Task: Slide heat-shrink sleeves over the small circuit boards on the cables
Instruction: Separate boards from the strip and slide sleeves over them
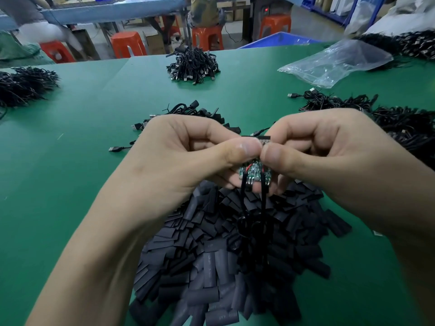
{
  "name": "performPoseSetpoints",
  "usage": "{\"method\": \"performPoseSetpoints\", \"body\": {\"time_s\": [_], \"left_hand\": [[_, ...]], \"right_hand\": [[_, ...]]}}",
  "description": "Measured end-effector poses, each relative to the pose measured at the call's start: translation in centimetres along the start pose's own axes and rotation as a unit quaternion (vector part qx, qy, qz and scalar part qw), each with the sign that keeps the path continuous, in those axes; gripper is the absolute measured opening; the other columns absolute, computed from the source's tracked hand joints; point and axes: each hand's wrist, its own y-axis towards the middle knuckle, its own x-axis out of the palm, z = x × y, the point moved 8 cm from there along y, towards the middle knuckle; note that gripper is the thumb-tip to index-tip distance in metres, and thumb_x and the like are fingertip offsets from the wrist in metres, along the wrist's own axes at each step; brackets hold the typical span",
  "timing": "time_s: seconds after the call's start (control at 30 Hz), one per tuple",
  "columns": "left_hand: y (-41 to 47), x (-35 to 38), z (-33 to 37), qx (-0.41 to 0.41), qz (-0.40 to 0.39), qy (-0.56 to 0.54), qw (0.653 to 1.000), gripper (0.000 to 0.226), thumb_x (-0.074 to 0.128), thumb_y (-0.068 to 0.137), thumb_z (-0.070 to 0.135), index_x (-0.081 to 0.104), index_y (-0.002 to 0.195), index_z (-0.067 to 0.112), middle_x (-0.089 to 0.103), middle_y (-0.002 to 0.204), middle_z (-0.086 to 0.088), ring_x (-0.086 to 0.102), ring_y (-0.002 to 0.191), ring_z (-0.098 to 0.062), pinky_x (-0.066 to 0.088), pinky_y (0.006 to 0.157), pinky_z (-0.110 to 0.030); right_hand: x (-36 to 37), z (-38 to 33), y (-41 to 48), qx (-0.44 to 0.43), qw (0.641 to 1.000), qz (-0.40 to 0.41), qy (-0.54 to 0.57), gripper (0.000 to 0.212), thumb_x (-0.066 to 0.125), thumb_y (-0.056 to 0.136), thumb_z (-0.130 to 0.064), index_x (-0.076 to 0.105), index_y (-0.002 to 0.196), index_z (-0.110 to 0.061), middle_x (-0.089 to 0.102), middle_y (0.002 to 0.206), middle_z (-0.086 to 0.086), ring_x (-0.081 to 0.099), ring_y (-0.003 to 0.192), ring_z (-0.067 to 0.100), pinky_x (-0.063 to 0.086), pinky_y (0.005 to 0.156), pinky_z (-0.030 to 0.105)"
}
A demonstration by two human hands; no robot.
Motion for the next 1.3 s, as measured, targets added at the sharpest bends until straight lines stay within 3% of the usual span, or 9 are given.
{"method": "performPoseSetpoints", "body": {"time_s": [0.23,0.37,0.5,0.77,0.9,0.97,1.1,1.2,1.3], "left_hand": [[0.1,0.5,0.3,0.02,-0.008,-0.041,0.999,0.01,0.078,0.072,0.022,0.076,0.067,0.013,0.066,0.052,0.004,0.061,0.049,-0.004,0.048,0.053,-0.011],[0.1,0.6,-0.2,0.004,-0.015,-0.056,0.998,0.013,0.076,0.071,0.028,0.078,0.072,0.015,0.072,0.063,-0.007,0.067,0.056,-0.018,0.054,0.058,-0.02],[0.1,0.6,-0.5,-0.014,-0.013,-0.071,0.997,0.017,0.076,0.069,0.03,0.078,0.074,0.013,0.071,0.068,-0.018,0.065,0.059,-0.024,0.055,0.06,-0.024],[0.1,1.3,-0.8,-0.029,-0.036,-0.111,0.993,0.014,0.073,0.073,0.027,0.078,0.074,0.014,0.073,0.07,-0.012,0.066,0.058,-0.019,0.056,0.06,-0.024],[0.1,1.3,-0.5,-0.023,-0.045,-0.106,0.993,0.008,0.081,0.083,0.021,0.079,0.077,0.015,0.074,0.071,-0.008,0.068,0.06,-0.02,0.057,0.061,-0.024],[0.0,1.0,-0.3,-0.014,-0.037,-0.102,0.994,0.01,0.074,0.08,0.022,0.079,0.074,0.016,0.073,0.068,-0.005,0.067,0.058,-0.017,0.056,0.06,-0.022],[-0.2,-0.1,0.7,0.007,-0.014,-0.092,0.996,0.016,0.079,0.064,0.033,0.079,0.068,0.017,0.069,0.058,0.002,0.063,0.049,-0.005,0.051,0.052,-0.014],[-0.2,-0.3,0.6,0.008,-0.022,-0.065,0.998,0.017,0.082,0.062,0.031,0.079,0.07,0.017,0.069,0.057,0.0,0.064,0.048,-0.006,0.052,0.052,-0.015],[0.0,-0.3,-0.4,-0.01,-0.023,-0.023,0.999,0.009,0.086,0.074,0.023,0.079,0.072,0.017,0.07,0.059,-0.004,0.066,0.05,-0.01,0.056,0.055,-0.02]], "right_hand": [[0.1,-0.4,0.2,-0.026,0.999,0.017,0.035,0.015,0.07,0.084,-0.028,0.067,0.072,-0.021,0.07,0.061,-0.003,0.062,0.054,0.002,0.047,0.057,0.007],[0.0,-0.4,0.1,-0.02,0.997,0.007,0.071,0.014,0.069,0.085,-0.022,0.067,0.074,-0.015,0.069,0.059,-0.003,0.061,0.051,0.001,0.045,0.053,0.005],[0.2,0.2,0.1,-0.006,0.995,-0.002,0.104,0.012,0.07,0.083,-0.028,0.072,0.074,-0.019,0.074,0.067,0.004,0.068,0.06,0.013,0.053,0.063,0.016],[0.6,0.8,0.1,0.02,0.988,-0.012,0.152,0.013,0.07,0.081,-0.03,0.072,0.074,-0.019,0.074,0.072,0.013,0.07,0.065,0.017,0.055,0.066,0.021],[0.6,0.9,0.0,0.031,0.987,-0.031,0.157,0.016,0.075,0.085,-0.032,0.072,0.076,-0.019,0.074,0.073,0.013,0.069,0.065,0.016,0.054,0.065,0.021],[0.4,0.8,-0.2,0.036,0.99,-0.037,0.132,0.018,0.075,0.083,-0.037,0.073,0.075,-0.021,0.074,0.069,0.007,0.068,0.062,0.014,0.054,0.062,0.02],[-0.2,1.0,-0.8,0.086,0.993,-0.085,0.015,0.02,0.078,0.083,-0.039,0.074,0.076,-0.021,0.075,0.067,0.006,0.07,0.057,0.014,0.056,0.058,0.018],[0.9,2.7,-1.7,0.173,0.965,-0.174,-0.093,0.02,0.081,0.079,-0.046,0.074,0.08,-0.027,0.074,0.067,0.001,0.069,0.054,0.01,0.051,0.051,0.016],[1.6,4.8,-2.3,0.225,0.926,-0.219,-0.21,0.017,0.08,0.078,-0.046,0.069,0.085,-0.034,0.075,0.07,-0.002,0.071,0.058,0.013,0.059,0.057,0.03]]}}
